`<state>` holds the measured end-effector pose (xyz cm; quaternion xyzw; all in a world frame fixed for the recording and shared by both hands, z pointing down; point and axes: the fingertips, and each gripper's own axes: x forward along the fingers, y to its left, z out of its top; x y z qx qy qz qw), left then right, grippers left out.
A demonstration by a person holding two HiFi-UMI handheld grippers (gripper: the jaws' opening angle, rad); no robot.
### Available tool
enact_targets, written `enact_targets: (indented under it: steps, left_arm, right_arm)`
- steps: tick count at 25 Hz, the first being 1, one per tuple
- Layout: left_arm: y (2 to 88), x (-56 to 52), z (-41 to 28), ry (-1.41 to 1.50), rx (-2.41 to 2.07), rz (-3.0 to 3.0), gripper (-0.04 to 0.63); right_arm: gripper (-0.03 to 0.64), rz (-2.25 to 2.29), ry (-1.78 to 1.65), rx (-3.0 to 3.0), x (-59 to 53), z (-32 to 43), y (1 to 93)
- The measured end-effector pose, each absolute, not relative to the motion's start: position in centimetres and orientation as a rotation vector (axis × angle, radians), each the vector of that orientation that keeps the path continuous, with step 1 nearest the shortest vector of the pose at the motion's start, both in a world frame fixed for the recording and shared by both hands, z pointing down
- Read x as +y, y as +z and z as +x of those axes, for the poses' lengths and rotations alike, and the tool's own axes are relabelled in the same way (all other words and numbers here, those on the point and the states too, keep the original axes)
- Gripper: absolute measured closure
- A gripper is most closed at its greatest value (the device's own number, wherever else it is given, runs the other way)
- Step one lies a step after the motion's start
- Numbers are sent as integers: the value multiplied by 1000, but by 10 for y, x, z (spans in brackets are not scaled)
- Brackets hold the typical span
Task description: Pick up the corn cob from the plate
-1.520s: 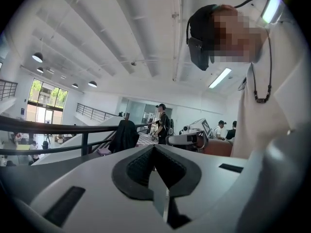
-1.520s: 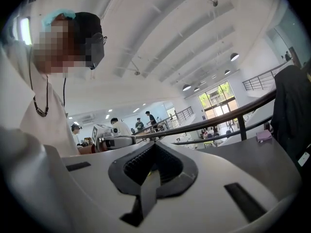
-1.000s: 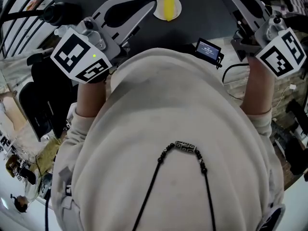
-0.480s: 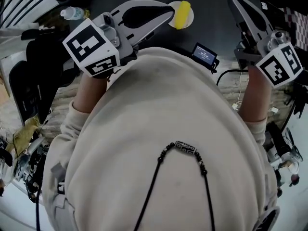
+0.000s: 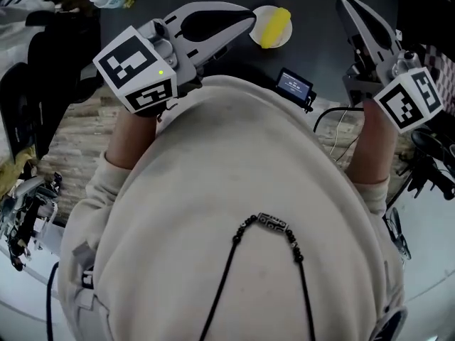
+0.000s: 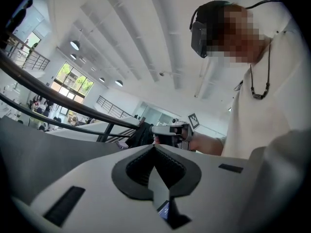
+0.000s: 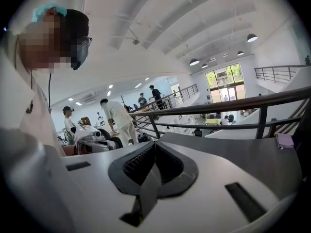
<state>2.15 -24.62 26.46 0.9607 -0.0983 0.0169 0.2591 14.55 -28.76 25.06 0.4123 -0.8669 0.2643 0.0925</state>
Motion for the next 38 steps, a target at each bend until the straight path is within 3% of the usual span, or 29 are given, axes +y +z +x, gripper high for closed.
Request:
enact_targets:
  steps: [21, 38]
  left_arm:
    - [278, -227, 4, 96, -250, 2548, 592]
    - [281, -219, -2, 110, -283, 2532, 592]
  right_arm:
    - [596, 1257, 975, -2562, -269, 142, 311]
    - [497, 1240, 1088, -2378, -264, 141, 379]
